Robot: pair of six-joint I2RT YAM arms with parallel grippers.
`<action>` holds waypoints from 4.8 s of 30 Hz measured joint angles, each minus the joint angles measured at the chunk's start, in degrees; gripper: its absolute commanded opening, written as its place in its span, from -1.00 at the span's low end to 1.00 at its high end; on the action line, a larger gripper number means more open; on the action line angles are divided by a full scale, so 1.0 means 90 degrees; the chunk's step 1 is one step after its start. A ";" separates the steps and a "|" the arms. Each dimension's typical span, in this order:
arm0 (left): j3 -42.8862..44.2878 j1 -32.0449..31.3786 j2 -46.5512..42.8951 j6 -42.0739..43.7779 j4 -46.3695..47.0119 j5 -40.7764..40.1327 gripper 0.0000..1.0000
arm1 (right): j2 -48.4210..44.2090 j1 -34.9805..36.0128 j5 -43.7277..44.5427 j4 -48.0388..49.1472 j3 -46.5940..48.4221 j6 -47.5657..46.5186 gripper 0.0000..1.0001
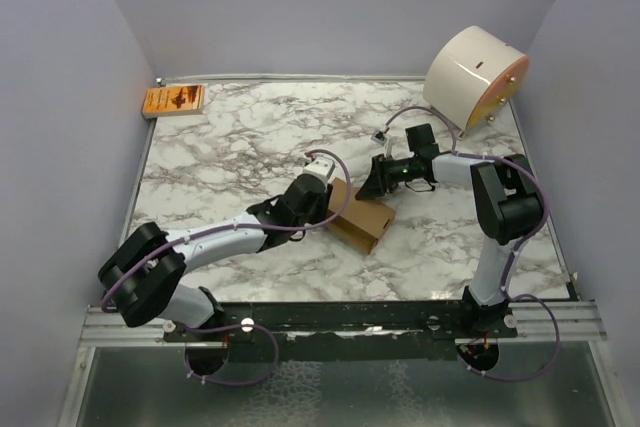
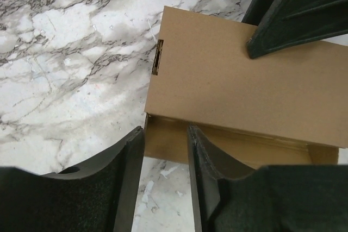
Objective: Fold the paper box
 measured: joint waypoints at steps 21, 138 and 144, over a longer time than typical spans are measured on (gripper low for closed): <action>-0.2586 0.0452 -0.1455 -0.3565 0.0925 0.1729 -1.00 | 0.0000 0.0005 0.0002 0.0000 0.0005 -0.0005 -0.22; -0.1569 -0.0894 0.0656 -0.6394 0.2914 0.1717 -0.30 | -0.1362 -0.0464 -0.0663 0.0954 -0.2271 0.0270 -0.22; -0.1991 -0.0886 0.0151 -0.6137 0.2676 0.1702 0.55 | -0.1362 -0.0287 -0.0668 0.0809 -0.2261 0.0284 -0.17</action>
